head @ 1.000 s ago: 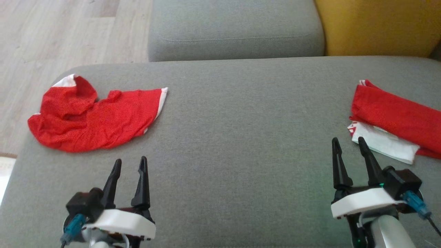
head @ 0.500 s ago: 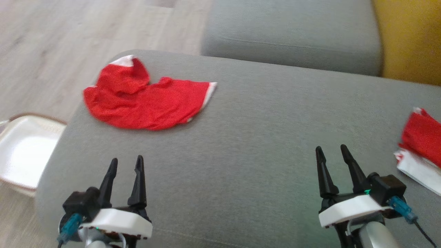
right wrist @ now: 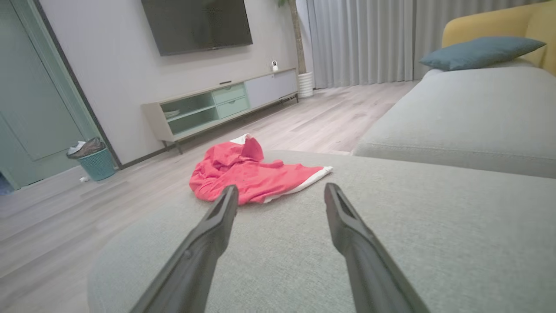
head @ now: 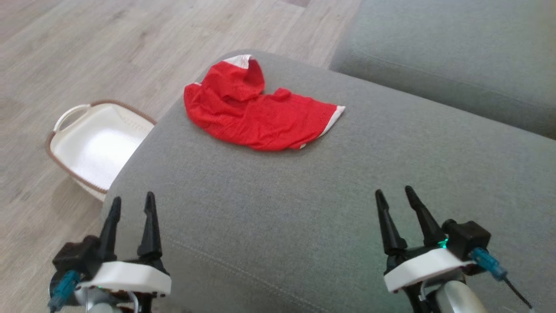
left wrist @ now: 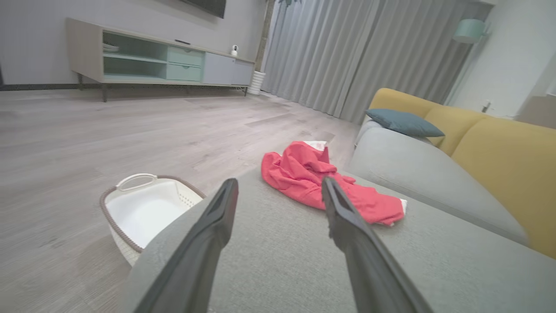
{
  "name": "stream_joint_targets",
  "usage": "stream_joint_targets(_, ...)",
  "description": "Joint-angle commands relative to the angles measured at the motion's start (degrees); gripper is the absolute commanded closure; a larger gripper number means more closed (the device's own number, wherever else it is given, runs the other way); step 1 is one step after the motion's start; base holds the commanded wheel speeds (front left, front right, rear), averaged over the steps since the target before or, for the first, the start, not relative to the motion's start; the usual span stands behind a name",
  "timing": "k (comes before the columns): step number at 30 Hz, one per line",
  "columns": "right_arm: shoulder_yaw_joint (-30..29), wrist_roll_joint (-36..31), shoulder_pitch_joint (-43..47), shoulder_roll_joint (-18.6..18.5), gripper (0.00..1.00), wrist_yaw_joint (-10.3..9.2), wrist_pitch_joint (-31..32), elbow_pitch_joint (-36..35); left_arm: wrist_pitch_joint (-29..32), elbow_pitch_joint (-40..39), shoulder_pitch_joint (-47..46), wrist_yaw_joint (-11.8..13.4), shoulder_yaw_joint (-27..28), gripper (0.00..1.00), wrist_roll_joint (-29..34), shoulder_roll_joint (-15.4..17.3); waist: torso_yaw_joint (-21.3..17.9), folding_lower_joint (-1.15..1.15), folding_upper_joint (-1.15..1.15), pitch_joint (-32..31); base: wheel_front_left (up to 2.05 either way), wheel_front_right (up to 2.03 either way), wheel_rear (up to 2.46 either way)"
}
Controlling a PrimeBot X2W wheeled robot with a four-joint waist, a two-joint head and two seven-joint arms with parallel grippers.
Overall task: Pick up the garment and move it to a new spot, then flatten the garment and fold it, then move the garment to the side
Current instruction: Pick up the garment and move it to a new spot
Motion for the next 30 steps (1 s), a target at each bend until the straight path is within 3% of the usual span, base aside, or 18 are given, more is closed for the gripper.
stream_joint_targets(1, 1.76, 0.25, -2.89, -0.25, 0.0, 0.37, -0.77, -1.23, -0.31, -2.43, -2.78, 0.23, 2.33, 0.0, 0.18, 0.23, 0.86, 0.0, 0.0, 0.94, 0.0, 0.0, 0.0)
stream_joint_targets(9, 2.52, 0.26, -4.57, -0.25, 0.0, 0.37, -0.78, -0.1, -0.31, -3.44, -2.69, 0.74, 4.45, 0.0, 0.58, 0.23, 1.63, 0.0, 0.0, 2.05, 0.0, 0.0, 0.0)
stream_joint_targets(14, -0.27, -0.4, -4.38, -0.25, 0.0, 0.37, -0.78, -0.55, -0.31, -1.91, -4.99, -0.72, 5.2, 0.0, 1.8, 0.23, 1.65, 0.0, 0.0, 3.5, 0.0, 0.0, 0.0)
stream_joint_targets(19, -2.52, -3.66, -6.93, -0.25, 0.0, 0.37, -0.78, -1.71, -0.31, 0.54, -10.88, -2.22, 7.69, 0.0, 3.04, 0.89, -1.6, 0.0, 0.0, 8.45, 0.0, 0.0, 0.0)
stream_joint_targets(24, -5.91, -8.68, -10.91, -0.25, 0.0, 0.37, 1.67, -5.4, -0.14, 8.72, -20.18, -3.56, 8.54, 0.0, 2.65, 3.4, -5.08, 0.0, 0.0, 13.96, 0.0, 0.0, 0.0)
stream_joint_targets(30, -9.84, -14.68, -15.83, -0.53, 0.0, 0.37, 9.04, -15.13, 6.21, 22.44, -35.42, -4.98, 5.9, 0.0, 1.3, 8.95, -8.57, 0.0, 0.0, 21.82, 0.0, 0.0, 0.0)
